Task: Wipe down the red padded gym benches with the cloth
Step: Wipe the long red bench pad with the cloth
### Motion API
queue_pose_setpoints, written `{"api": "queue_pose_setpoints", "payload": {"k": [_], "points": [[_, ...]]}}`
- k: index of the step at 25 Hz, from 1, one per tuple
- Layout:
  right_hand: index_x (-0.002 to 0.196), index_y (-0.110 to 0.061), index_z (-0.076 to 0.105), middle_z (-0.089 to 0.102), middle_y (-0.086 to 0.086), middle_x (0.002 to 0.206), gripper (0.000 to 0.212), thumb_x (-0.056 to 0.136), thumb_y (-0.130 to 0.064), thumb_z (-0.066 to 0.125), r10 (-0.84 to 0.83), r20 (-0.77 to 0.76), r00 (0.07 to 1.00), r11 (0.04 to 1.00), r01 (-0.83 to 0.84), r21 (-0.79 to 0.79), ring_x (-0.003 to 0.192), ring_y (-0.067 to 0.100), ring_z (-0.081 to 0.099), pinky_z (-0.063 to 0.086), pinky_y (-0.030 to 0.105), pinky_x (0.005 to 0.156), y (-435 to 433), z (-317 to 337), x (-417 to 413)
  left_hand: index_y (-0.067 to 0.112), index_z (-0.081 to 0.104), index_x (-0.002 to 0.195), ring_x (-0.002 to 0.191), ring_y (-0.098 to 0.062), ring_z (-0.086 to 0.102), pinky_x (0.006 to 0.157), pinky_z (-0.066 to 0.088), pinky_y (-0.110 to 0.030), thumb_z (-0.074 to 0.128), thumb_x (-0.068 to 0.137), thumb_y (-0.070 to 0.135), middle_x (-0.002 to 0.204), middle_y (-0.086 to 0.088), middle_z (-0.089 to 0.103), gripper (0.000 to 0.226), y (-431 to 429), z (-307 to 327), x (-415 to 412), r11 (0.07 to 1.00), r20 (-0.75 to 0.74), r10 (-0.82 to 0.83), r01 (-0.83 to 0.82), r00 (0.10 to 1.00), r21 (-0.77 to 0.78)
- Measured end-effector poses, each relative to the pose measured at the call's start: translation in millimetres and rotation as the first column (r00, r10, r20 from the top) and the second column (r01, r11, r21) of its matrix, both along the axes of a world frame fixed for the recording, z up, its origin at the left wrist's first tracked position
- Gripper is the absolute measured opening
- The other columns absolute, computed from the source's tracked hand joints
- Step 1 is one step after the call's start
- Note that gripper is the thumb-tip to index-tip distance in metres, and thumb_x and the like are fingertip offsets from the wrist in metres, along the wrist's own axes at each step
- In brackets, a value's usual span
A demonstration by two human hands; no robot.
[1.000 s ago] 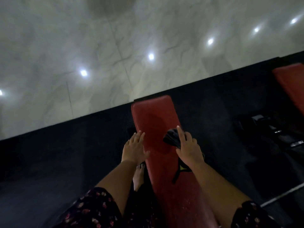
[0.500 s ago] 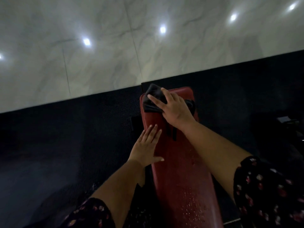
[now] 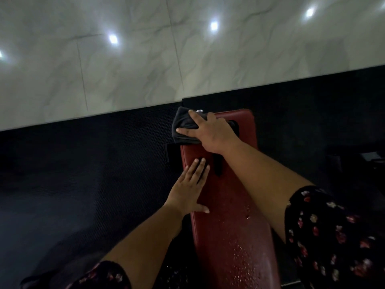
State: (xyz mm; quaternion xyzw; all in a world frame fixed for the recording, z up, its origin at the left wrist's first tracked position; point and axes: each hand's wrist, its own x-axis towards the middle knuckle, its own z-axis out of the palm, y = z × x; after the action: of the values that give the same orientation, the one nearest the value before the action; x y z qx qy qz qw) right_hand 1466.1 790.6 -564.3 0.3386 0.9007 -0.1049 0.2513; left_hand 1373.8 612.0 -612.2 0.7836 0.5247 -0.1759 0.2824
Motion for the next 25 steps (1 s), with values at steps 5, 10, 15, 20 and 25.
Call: {"api": "queue_pose_setpoints", "payload": {"k": [5, 10, 15, 20, 25], "points": [[0.145, -0.061, 0.009, 0.003, 0.008, 0.162, 0.064, 0.1, -0.026, 0.04, -0.068, 0.011, 0.998, 0.996, 0.068, 0.05, 0.119, 0.038, 0.041, 0.044, 0.046, 0.082, -3.8, -5.2, 43.9, 0.004, -0.033, 0.145, 0.136, -0.032, -0.041, 0.118, -0.015, -0.044, 0.048, 0.077, 0.081, 0.15, -0.016, -0.042, 0.13, -1.4, 1.9, 2.9, 1.0, -0.03, 0.002, -0.001, 1.0, 0.029], [0.146, -0.059, 0.008, 0.011, 0.008, 0.16, 0.073, 0.096, -0.025, 0.048, -0.469, 0.067, 0.881, 0.879, 0.458, 0.134, 0.117, 0.039, 0.041, 0.046, 0.049, 0.087, -0.3, -0.6, 110.1, 0.006, -0.033, 0.146, 0.136, -0.029, -0.042, 0.116, -0.018, -0.042, 0.052, 0.075, 0.079, 0.15, -0.013, -0.043, 0.133, -1.0, 5.4, 5.7, 0.999, -0.038, 0.035, -0.034, 0.999, 0.037], [0.149, -0.054, 0.007, 0.014, 0.01, 0.158, 0.077, 0.095, -0.026, 0.053, -0.799, 0.05, 0.6, 0.602, 0.798, 0.044, 0.121, 0.04, 0.039, 0.045, 0.049, 0.095, -14.6, -2.9, 98.3, 0.014, -0.024, 0.151, 0.147, -0.029, -0.023, 0.122, -0.003, -0.043, 0.05, 0.069, 0.085, 0.159, -0.01, -0.029, 0.132, -2.2, 5.2, -4.1, 0.999, 0.005, 0.009, -0.009, 1.0, 0.049], [0.152, -0.048, 0.003, 0.009, 0.016, 0.158, 0.074, 0.097, -0.03, 0.05, -0.902, 0.02, 0.432, 0.43, 0.902, -0.046, 0.128, 0.041, 0.036, 0.043, 0.049, 0.097, -48.4, -0.9, 32.7, 0.029, -0.016, 0.155, 0.15, -0.027, -0.005, 0.12, -0.007, -0.045, 0.035, 0.087, 0.074, 0.163, -0.002, -0.003, 0.096, -21.0, -6.1, -7.8, 0.919, 0.108, -0.393, 0.387, 0.913, 0.069], [0.151, -0.049, 0.006, 0.007, 0.017, 0.159, 0.073, 0.097, -0.028, 0.05, -0.484, -0.004, 0.875, 0.873, 0.483, -0.062, 0.122, 0.038, 0.038, 0.044, 0.048, 0.091, -60.7, 4.6, 12.3, 0.039, -0.048, 0.134, 0.146, -0.027, -0.025, 0.11, -0.032, -0.041, 0.032, 0.092, 0.072, 0.148, 0.005, -0.041, 0.096, -37.4, -14.8, 2.5, 0.929, 0.149, -0.365, 0.35, 0.919, 0.12]]}}
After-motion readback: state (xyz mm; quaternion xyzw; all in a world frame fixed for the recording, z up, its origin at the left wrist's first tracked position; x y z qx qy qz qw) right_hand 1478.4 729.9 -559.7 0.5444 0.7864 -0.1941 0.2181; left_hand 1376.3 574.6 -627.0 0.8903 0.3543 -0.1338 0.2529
